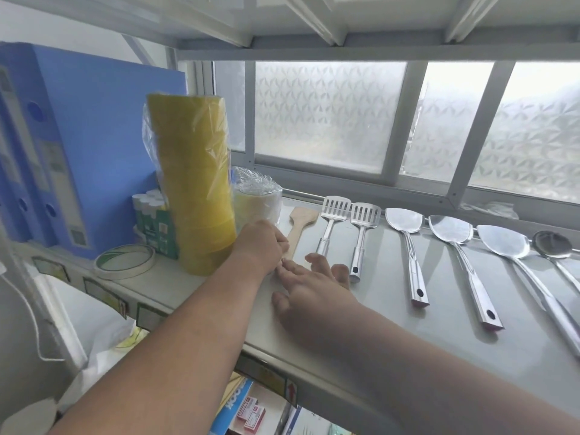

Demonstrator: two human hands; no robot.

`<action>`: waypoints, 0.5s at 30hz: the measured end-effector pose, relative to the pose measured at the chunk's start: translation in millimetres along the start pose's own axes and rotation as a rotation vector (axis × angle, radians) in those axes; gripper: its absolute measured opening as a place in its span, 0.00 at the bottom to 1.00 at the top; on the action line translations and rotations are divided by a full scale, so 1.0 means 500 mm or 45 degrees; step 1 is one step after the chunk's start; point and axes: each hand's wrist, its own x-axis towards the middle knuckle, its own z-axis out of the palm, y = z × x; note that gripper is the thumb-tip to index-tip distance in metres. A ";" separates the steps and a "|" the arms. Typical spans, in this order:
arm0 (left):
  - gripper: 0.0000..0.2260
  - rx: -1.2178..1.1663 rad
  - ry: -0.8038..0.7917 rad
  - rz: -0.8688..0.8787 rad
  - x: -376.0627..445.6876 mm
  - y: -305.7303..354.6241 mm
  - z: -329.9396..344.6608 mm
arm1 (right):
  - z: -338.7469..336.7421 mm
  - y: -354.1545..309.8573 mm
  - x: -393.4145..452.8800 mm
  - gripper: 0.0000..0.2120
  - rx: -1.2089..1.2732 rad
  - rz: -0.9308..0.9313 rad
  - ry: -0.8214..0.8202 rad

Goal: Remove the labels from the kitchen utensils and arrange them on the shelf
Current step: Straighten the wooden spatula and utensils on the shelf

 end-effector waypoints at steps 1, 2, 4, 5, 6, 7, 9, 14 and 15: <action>0.11 -0.013 0.002 -0.001 -0.001 0.000 0.001 | 0.000 0.000 0.000 0.30 0.001 0.008 -0.008; 0.11 -0.033 0.003 -0.007 0.000 0.000 0.002 | 0.000 -0.001 0.001 0.30 0.001 0.015 -0.016; 0.07 -0.088 0.012 -0.027 -0.002 -0.001 0.003 | 0.001 -0.001 0.002 0.31 0.002 0.028 -0.029; 0.06 -0.108 0.019 -0.036 -0.003 0.000 0.003 | 0.002 -0.001 0.003 0.31 0.003 0.031 -0.030; 0.05 -0.118 0.024 -0.043 -0.004 0.000 0.003 | 0.003 -0.001 0.003 0.31 0.005 0.032 -0.032; 0.05 -0.122 0.028 -0.045 -0.005 0.000 0.003 | 0.004 -0.002 0.003 0.31 0.007 0.034 -0.033; 0.05 -0.130 0.032 -0.046 -0.009 0.000 0.002 | 0.005 -0.002 0.004 0.31 0.013 0.035 -0.032; 0.07 -0.123 0.019 -0.014 -0.009 -0.002 0.001 | 0.005 -0.003 0.001 0.30 0.018 0.035 -0.023; 0.08 -0.116 0.019 -0.011 -0.009 -0.003 0.001 | 0.004 -0.004 0.000 0.30 0.014 0.035 -0.023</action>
